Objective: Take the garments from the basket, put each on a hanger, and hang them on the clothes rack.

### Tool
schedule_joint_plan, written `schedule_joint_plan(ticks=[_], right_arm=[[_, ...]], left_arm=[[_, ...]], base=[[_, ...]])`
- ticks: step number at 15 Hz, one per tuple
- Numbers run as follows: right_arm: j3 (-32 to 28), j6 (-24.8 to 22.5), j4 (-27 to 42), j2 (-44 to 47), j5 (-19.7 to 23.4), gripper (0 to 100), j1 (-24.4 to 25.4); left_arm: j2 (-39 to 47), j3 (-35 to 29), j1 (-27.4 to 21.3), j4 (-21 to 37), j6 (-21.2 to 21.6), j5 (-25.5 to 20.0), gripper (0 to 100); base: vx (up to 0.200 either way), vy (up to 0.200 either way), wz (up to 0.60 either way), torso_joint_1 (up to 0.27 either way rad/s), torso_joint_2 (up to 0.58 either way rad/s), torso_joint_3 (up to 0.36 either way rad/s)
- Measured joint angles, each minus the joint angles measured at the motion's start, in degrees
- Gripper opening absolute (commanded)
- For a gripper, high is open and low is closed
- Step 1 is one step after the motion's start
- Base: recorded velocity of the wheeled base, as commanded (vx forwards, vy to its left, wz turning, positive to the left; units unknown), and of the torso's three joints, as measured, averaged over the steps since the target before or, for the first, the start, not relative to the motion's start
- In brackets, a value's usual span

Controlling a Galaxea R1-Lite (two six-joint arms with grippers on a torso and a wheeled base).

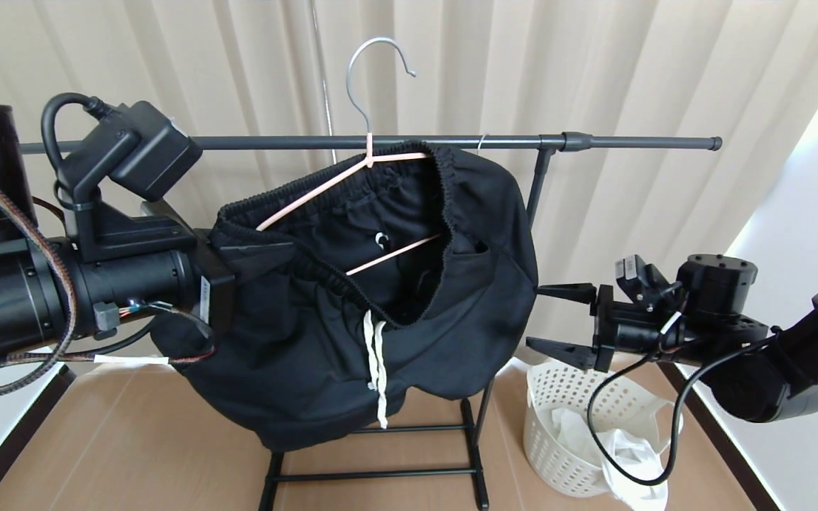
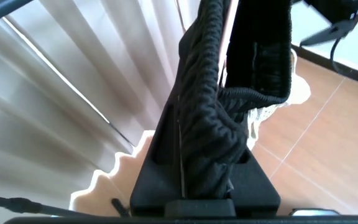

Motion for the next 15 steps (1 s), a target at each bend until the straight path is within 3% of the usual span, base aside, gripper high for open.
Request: schedule_joint_plan(ticks=[4,7,10,15], right_arm=[[-1.05,0.40,-0.16,1.71,-14.35,100,3.86],[-2.16,0.46,-0.02,2.69,-21.93,100,7.01],[-4.28,0.67,-0.11,5.23,-30.39,100,11.19],[-6.58,4.27,-0.71,7.72,-33.07,100,14.14]], left_arm=[[0.41,-1.23,0.00,0.06,-5.23,0.24,0],[0.66,-2.30,0.13,0.17,-11.98,0.26,0],[0.69,-2.67,0.11,0.22,-14.77,0.24,0],[0.74,-1.58,3.00,0.23,-16.64,0.22,0]], base=[[0.000,0.000,0.00,0.000,0.00,0.000],[0.000,0.000,0.00,0.000,0.00,0.000],[0.000,0.000,0.00,0.000,0.00,0.000],[0.000,0.000,0.00,0.000,0.00,0.000]])
